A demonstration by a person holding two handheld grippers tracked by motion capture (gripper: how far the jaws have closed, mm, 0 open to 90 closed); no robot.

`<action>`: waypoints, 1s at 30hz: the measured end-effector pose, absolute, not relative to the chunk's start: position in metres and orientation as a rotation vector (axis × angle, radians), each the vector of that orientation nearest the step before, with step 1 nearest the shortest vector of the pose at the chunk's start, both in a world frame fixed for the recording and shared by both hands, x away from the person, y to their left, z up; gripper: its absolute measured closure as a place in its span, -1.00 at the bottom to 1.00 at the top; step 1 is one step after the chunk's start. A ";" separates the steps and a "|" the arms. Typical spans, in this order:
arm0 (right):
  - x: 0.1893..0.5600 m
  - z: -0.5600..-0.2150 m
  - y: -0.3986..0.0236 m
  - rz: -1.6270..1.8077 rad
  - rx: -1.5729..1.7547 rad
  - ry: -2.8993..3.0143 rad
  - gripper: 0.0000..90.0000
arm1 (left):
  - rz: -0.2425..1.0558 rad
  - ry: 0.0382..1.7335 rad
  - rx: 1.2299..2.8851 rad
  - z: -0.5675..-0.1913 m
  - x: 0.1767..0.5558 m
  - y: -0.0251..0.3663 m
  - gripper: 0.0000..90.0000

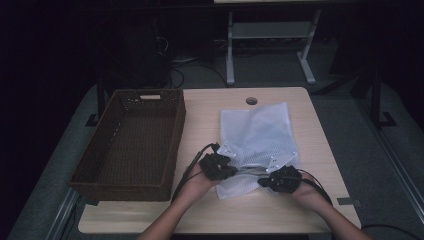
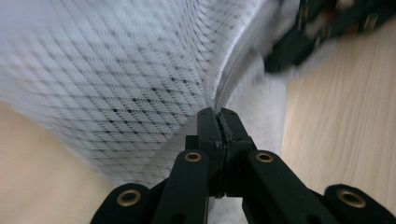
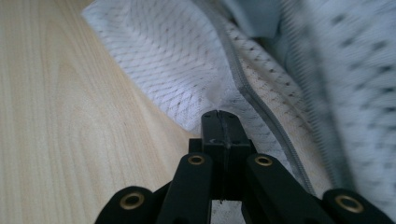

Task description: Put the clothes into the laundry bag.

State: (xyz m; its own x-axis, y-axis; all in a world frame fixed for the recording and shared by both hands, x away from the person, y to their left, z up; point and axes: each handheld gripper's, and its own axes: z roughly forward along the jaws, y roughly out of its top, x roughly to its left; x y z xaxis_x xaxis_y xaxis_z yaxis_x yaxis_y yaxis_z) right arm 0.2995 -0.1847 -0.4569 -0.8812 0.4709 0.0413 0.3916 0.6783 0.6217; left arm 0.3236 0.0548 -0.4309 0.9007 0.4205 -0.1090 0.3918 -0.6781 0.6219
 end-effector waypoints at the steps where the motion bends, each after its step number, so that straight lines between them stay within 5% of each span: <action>1: 0.299 -0.457 -0.185 0.981 0.714 2.765 1.00 | 0.056 0.579 2.390 -0.431 0.324 0.055 0.97; 9: 0.299 -0.458 -0.189 0.992 0.731 2.760 1.00 | 0.013 0.581 2.437 -0.451 0.325 0.049 0.94; 15: 0.297 -0.458 -0.195 1.031 0.743 2.765 0.94 | 0.004 0.604 2.397 -0.449 0.324 0.053 0.74; 22: 0.286 -0.448 -0.207 1.116 0.738 2.721 0.35 | 0.005 0.648 2.317 -0.438 0.318 0.066 0.29; 30: 0.272 -0.438 -0.229 1.174 0.801 2.680 0.05 | 0.039 0.670 2.243 -0.425 0.305 0.079 0.07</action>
State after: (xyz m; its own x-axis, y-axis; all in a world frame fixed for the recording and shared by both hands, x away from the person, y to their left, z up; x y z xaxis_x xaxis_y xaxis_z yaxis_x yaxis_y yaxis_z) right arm 0.2720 -0.2290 -0.4384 -0.8551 0.5069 0.1085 0.4236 0.5626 0.7100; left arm 0.3047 0.0794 -0.4251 0.8607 0.4769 -0.1783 0.4529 -0.5573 0.6959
